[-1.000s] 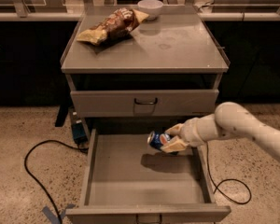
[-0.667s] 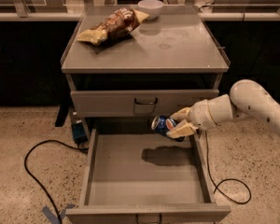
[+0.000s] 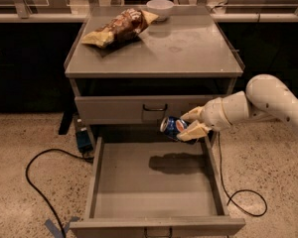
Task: Pick pepsi can from middle drawer and place on counter
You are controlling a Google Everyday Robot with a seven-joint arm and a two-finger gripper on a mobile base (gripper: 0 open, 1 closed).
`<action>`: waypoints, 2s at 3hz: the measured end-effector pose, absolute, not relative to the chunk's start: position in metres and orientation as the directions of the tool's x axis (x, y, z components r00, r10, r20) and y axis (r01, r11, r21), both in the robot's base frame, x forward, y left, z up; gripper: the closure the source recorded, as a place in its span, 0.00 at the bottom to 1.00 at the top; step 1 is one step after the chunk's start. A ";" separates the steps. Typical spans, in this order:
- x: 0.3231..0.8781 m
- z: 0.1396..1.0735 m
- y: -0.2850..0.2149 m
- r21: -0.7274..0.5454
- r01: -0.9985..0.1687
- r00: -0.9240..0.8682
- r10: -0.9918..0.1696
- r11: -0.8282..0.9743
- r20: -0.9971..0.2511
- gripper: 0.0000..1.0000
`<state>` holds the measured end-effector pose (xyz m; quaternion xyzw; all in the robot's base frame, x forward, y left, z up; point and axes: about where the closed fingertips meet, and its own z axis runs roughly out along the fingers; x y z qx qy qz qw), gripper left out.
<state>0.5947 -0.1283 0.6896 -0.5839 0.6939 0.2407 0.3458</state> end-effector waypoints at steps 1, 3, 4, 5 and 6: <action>0.603 0.753 -0.116 -0.130 -0.981 0.002 -0.657 0.146 -0.754 1.00; 0.654 0.883 -0.091 -0.289 -0.955 0.180 -0.635 0.072 -0.751 1.00; 0.683 0.921 -0.084 -0.337 -0.937 0.229 -0.574 0.087 -0.786 1.00; 0.690 0.944 -0.092 -0.377 -0.919 0.251 -0.565 0.116 -0.786 1.00; 0.693 0.943 -0.090 -0.380 -0.919 0.255 -0.568 0.110 -0.782 1.00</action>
Offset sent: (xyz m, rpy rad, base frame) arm 0.0560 0.0345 0.2244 -0.0188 -0.2359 0.1777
